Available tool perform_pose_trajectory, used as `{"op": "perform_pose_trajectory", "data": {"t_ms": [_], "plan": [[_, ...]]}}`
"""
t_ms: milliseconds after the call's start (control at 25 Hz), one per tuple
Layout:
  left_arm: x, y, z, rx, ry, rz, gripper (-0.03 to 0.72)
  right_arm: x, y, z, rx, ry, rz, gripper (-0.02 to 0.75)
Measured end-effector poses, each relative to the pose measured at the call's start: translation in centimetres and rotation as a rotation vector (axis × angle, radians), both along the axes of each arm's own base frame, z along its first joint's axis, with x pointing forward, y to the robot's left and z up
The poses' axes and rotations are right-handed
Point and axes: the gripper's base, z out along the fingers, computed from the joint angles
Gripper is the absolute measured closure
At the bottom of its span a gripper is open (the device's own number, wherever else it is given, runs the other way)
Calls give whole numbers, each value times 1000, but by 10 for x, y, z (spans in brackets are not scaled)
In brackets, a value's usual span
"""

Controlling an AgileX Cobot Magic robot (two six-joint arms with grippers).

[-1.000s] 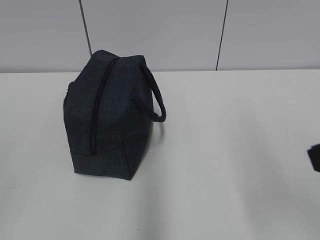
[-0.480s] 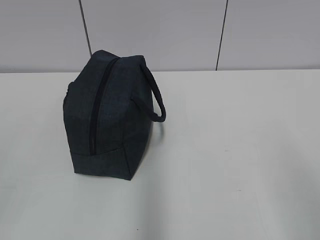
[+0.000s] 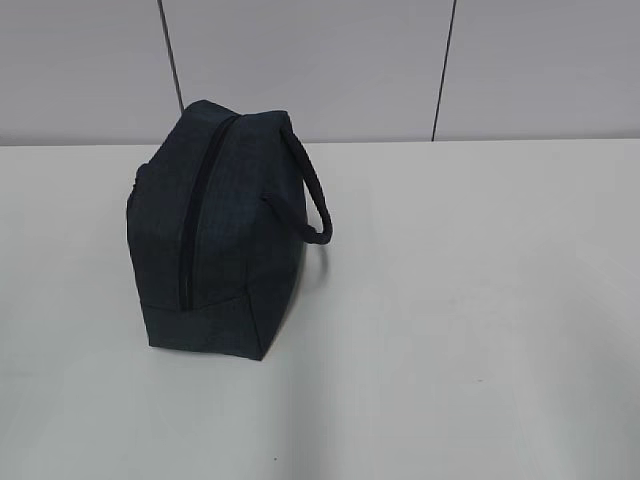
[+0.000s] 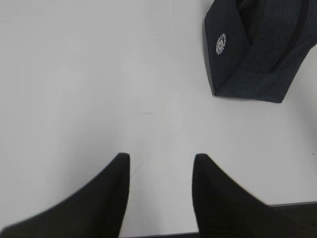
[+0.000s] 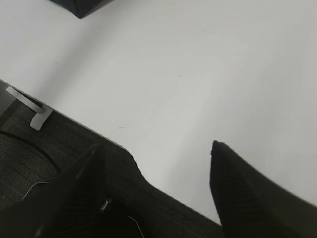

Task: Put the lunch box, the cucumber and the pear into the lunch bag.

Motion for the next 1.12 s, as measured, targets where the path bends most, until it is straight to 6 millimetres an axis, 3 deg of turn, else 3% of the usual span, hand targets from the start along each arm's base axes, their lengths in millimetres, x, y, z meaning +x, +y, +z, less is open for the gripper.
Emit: {"op": "perform_pose_trajectory", "data": {"t_ms": [160,560,1120], "plan": [[0,0,0,0,-1,13,401,-3,-3,1,14,-23,-31,248],[-9,0,0,-2,-55,80,428,-19,-18,3,41,-131,-456,248],[-15,0,0,-4,-93,81,453,-44,-19,3,78,-269,-523,248]]}}
